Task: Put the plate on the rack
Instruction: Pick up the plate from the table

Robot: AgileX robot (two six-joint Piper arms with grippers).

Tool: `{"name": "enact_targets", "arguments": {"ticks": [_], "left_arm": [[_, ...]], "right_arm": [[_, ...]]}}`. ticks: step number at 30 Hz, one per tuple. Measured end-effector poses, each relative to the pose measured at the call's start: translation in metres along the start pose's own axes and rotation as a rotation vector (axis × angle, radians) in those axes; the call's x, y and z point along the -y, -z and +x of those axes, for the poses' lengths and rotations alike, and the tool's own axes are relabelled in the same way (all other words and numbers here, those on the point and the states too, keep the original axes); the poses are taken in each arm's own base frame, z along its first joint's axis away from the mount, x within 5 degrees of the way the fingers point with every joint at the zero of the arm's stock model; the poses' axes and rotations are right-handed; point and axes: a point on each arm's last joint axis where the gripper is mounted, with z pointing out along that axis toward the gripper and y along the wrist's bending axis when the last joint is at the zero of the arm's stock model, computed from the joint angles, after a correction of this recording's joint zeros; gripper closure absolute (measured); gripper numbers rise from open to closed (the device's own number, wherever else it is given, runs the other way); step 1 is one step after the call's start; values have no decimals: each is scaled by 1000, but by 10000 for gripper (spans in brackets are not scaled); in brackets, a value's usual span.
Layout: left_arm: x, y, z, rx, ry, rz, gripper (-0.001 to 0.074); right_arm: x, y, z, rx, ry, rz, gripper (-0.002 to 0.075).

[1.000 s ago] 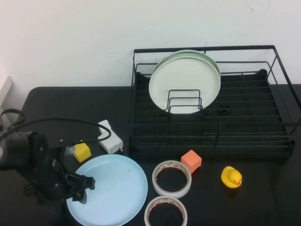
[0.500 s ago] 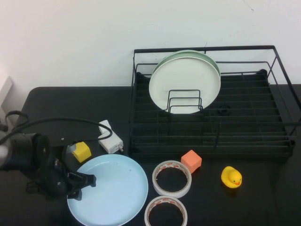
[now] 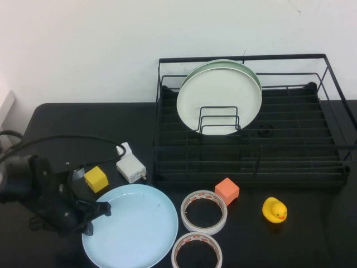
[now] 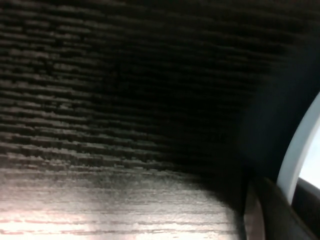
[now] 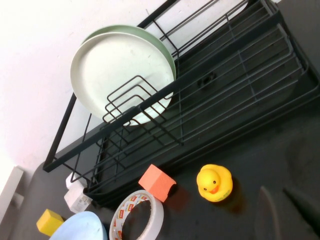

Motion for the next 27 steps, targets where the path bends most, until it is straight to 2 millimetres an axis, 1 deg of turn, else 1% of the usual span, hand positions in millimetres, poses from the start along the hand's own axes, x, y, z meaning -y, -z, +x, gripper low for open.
{"name": "enact_targets", "arguments": {"ticks": [5, 8, 11, 14, 20, 24, 27], "left_arm": [[-11, 1, -1, -30, 23, 105, 720], [-18, 3, 6, -36, 8, 183, 729], [-21, 12, 11, 5, -38, 256, 731], [-23, 27, 14, 77, -77, 306, 731], [-27, 56, 14, 209, -112, 332, 731], [-19, 84, 14, 304, -178, 359, 731], [-9, 112, 18, 391, -270, 427, 731]], "right_arm": [[0, 0, 0, 3, 0, 0, 728], [0, 0, 0, 5, 0, -1, 728], [0, 0, -1, 7, 0, -1, 728], [0, 0, -1, 12, 0, -2, 728], [0, 0, -1, 12, 2, -2, 728], [0, 0, -2, 24, 7, -3, 728], [-1, 0, -3, 30, 42, -6, 728]]}}
